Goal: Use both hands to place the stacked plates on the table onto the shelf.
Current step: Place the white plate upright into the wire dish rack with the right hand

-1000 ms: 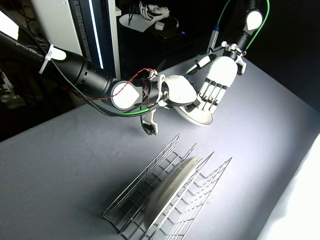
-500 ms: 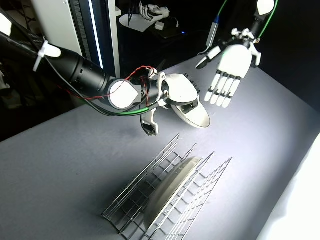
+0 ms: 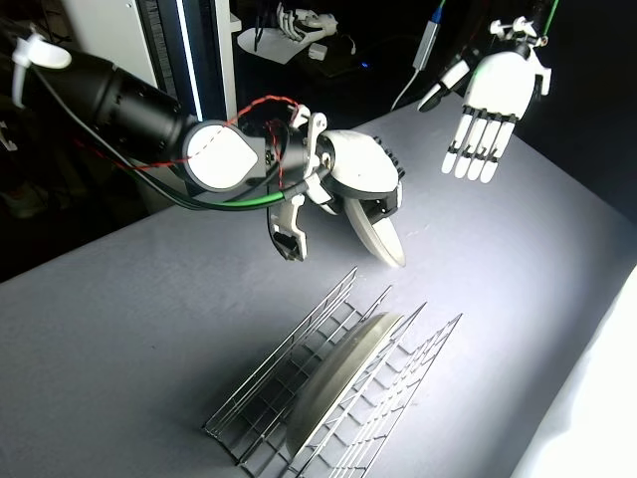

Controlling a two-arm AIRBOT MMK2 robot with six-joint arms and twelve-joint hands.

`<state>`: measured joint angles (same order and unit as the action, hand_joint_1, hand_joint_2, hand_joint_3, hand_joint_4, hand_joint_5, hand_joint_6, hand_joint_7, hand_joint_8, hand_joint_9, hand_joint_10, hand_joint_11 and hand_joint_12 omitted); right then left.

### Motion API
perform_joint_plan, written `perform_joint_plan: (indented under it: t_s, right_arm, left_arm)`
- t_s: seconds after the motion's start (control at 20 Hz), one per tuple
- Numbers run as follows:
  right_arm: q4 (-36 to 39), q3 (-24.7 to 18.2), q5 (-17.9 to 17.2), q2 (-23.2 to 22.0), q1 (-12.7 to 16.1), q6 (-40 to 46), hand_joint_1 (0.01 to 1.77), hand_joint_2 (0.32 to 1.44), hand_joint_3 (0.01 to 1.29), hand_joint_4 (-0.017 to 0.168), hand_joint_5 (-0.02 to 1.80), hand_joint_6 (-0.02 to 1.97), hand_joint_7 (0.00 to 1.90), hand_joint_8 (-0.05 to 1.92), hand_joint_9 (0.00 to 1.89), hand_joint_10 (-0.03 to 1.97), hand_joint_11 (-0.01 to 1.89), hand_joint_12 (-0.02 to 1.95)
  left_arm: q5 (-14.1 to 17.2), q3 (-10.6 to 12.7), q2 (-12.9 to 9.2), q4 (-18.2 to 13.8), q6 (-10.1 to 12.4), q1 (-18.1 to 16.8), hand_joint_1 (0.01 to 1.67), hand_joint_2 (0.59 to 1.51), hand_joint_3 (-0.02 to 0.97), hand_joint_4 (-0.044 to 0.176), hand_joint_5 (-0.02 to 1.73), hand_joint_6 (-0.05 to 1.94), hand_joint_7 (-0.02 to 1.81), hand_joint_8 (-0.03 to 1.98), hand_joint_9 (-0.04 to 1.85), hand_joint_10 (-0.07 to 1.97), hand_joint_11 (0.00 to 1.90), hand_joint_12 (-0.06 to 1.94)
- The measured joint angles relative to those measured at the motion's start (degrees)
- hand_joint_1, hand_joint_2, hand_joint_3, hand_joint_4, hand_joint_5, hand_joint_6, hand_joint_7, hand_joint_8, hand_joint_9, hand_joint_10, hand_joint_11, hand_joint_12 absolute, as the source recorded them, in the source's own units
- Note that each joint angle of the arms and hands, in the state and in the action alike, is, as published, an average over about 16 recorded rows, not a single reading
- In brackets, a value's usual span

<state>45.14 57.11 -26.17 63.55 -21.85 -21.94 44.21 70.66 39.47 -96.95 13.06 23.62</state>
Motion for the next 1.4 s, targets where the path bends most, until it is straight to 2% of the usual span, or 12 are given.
perform_joint_plan:
  t_s: [0.25, 0.55, 0.9, 1.4]
  right_arm:
    - [-4.6, -3.0, 0.7, -3.7, 1.9, 0.1, 1.34, 1.04, 0.01, -0.004, 0.79, 1.22, 0.92, 1.06, 0.87, 1.27, 0.81, 1.47]
    - [-10.1, -5.0, 1.6, -6.2, 4.0, 0.1, 1.35, 1.06, 0.01, -0.006, 0.8, 1.21, 0.93, 1.07, 0.87, 1.27, 0.79, 1.46]
    - [-19.2, -6.0, 3.8, -7.6, 7.1, 0.4, 1.35, 1.06, 0.01, -0.008, 0.8, 1.21, 0.92, 1.06, 0.86, 1.27, 0.78, 1.45]
    - [-37.0, -8.0, 8.3, -10.8, 11.9, 0.9, 1.35, 1.07, 0.01, -0.009, 0.79, 1.2, 0.92, 1.05, 0.86, 1.27, 0.79, 1.46]
  left_arm:
    - [1.2, 1.5, -1.5, 1.3, 0.6, -0.6, 0.01, 1.046, 0.01, 0.0, 0.02, 0.02, 0.02, -0.01, 0.02, -0.06, 0.01, 0.01]
    - [1.6, 2.5, -1.7, 2.9, 1.7, -1.1, 0.01, 1.048, 0.01, 0.0, 0.02, 0.02, 0.02, -0.01, 0.02, -0.06, 0.01, 0.01]
    - [1.4, 2.3, -1.4, 3.2, 2.3, -1.4, 0.01, 1.048, 0.01, 0.0, 0.02, 0.02, 0.01, -0.01, 0.02, -0.06, 0.01, 0.01]
    - [1.1, 1.4, -1.2, 1.9, 3.4, -2.1, 0.01, 1.04, 0.01, 0.0, 0.02, 0.02, 0.01, -0.01, 0.02, -0.06, 0.01, 0.01]
